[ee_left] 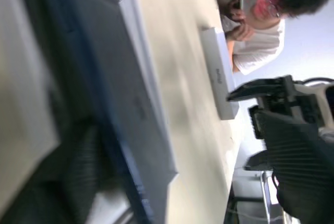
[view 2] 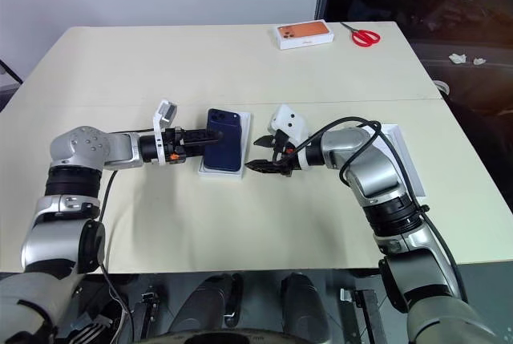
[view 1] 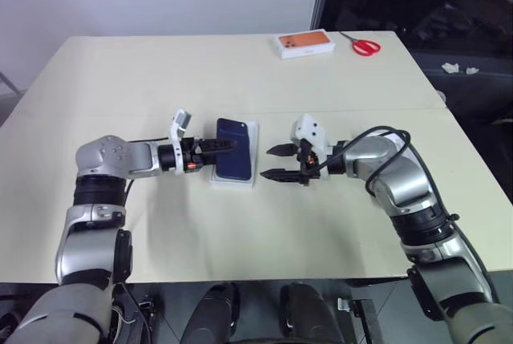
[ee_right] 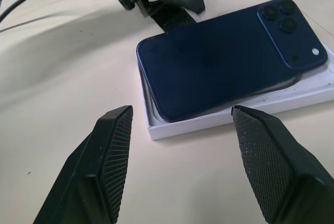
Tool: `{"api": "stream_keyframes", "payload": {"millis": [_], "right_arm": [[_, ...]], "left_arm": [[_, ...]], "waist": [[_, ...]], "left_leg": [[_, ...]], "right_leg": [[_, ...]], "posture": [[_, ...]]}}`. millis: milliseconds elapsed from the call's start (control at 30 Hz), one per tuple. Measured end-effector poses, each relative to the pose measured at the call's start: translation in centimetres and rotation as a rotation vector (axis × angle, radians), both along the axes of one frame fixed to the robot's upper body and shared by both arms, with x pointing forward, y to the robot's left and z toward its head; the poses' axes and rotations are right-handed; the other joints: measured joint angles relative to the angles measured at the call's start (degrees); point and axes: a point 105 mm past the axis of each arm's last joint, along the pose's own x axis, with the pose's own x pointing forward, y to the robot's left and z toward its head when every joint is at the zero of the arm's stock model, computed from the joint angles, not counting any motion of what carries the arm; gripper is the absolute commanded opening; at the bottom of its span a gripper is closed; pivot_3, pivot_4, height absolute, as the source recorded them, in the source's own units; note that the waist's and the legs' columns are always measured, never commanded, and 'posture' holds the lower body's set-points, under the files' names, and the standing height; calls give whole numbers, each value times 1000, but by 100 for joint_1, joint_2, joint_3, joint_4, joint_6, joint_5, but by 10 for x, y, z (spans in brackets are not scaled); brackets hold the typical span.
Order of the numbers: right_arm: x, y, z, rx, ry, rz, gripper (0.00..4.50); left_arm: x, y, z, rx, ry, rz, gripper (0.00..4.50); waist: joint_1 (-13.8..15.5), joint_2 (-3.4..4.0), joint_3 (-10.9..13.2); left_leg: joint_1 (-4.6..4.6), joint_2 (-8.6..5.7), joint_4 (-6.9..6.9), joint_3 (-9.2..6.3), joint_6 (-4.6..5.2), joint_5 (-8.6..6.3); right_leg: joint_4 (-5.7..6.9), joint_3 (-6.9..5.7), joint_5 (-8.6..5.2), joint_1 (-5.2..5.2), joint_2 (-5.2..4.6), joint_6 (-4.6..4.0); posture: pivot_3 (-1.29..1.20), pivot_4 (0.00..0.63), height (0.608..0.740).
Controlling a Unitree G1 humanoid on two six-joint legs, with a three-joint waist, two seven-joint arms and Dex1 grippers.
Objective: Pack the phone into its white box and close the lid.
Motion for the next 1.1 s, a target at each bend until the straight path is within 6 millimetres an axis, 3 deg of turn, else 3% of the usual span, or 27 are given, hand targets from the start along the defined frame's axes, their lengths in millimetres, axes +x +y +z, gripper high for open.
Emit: {"api": "stream_keyframes", "payload": {"millis": [367,633,800,1100], "right_arm": [[2,4,0,8,-17,-2,3171],[4,11,-3,-3,-31,18,3171],[5,12,-2,-1,-37,16,3171],[8,11,-3,-5,-45,6,3171]], "left_arm": [[2,16,4,103,-73,23,4453],[4,5,6,70,-102,17,4453],[5,8,2,81,-104,41,4453],[2,37,12,152,-157,93,4453]], "waist": [[2,0,0],[4,0,0],[-5,0,0],[-7,0,0]], "left_leg": [[0,0,-1,0,-1,1],[0,0,2,0,-1,1],[0,0,0,0,-2,1],[0,0,1,0,0,1]], "right_leg": [[0,1,0,0,1,0],[0,1,0,1,0,0],[1,0,0,-1,1,0],[2,1,0,-1,1,0]], "posture": [[0,150,740],[0,150,740],[0,150,740],[0,150,740]]}}
